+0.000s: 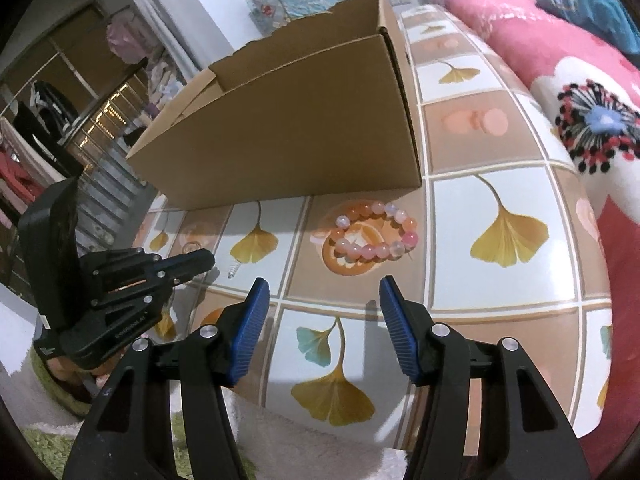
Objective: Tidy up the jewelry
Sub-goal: 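Grasp the silver charm with the left tool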
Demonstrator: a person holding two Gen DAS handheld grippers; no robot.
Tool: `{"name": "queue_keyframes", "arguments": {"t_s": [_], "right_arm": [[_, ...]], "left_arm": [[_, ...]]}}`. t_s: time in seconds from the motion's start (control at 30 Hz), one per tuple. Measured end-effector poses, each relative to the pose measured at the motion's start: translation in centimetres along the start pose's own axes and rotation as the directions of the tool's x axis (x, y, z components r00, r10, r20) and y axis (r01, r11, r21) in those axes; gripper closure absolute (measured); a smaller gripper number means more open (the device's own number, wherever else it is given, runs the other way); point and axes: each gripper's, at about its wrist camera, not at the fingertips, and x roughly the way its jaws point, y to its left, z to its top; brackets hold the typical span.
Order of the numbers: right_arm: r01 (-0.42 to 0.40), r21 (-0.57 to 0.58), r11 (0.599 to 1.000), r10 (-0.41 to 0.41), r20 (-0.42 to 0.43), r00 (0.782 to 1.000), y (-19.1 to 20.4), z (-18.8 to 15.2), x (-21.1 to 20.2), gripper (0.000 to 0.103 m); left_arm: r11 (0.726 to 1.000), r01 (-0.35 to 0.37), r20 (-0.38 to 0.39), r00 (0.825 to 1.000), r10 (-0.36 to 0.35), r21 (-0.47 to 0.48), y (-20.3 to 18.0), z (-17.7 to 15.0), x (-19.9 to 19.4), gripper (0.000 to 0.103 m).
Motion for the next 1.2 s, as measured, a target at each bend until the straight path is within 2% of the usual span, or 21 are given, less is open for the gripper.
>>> {"name": "queue_keyframes", "arguments": {"t_s": [0.17,0.23,0.3,0.37,0.57,0.7,0.77,0.8,0.83,1.2], "right_arm": [[0.003,-0.022,1.000,-0.003,0.001,1.000,0.6,-0.1,0.2,0.049],[0.000,-0.026,1.000,-0.001,-0.002,1.000,0.8,-0.2,0.4,0.049],[-0.001,-0.029,1.000,0.000,-0.005,1.000,0.9,-0.2,0.5,0.049],[0.000,-0.032,1.000,-0.001,-0.006,1.000,1.1,-0.2,0.6,0.049],[-0.001,-0.039,0.999,0.001,-0.004,1.000,1.3,-0.1,0.7,0.049],[-0.003,-0.036,0.999,0.002,-0.005,1.000,1.2,-0.1,0.7,0.049],[-0.004,-0.035,0.999,0.003,-0.005,1.000,1.1,-0.1,0.8,0.049],[-0.004,-0.035,0.999,0.003,-0.005,1.000,1.1,-0.1,0.8,0.049],[-0.004,-0.035,0.999,0.004,-0.004,1.000,1.1,-0.1,0.8,0.049],[-0.001,-0.025,1.000,0.001,0.009,1.000,0.6,-0.2,0.4,0.050]], "left_arm": [[0.998,0.044,-0.020,0.999,-0.045,-0.040,0.6,-0.1,-0.1,0.101],[0.997,0.048,-0.036,0.998,-0.050,-0.056,0.9,-0.1,0.1,0.089],[0.997,0.054,-0.037,0.998,-0.056,-0.062,1.0,-0.1,0.2,0.083],[0.996,0.064,-0.035,0.997,-0.066,-0.060,0.8,0.0,0.4,0.081],[0.997,0.070,-0.064,0.995,-0.073,-0.037,-0.1,0.4,1.8,0.081],[0.999,0.027,-0.061,0.998,-0.024,0.040,-1.3,0.6,2.0,0.081],[0.996,-0.010,-0.058,0.998,0.015,0.086,-1.9,0.6,2.1,0.086],[0.996,-0.010,-0.057,0.998,0.015,0.094,-2.0,0.6,2.1,0.092],[0.996,-0.009,-0.058,0.998,0.014,0.091,-1.9,0.6,2.2,0.099],[0.999,0.009,-0.037,0.999,-0.007,0.047,-1.0,0.1,1.4,0.099]]}}
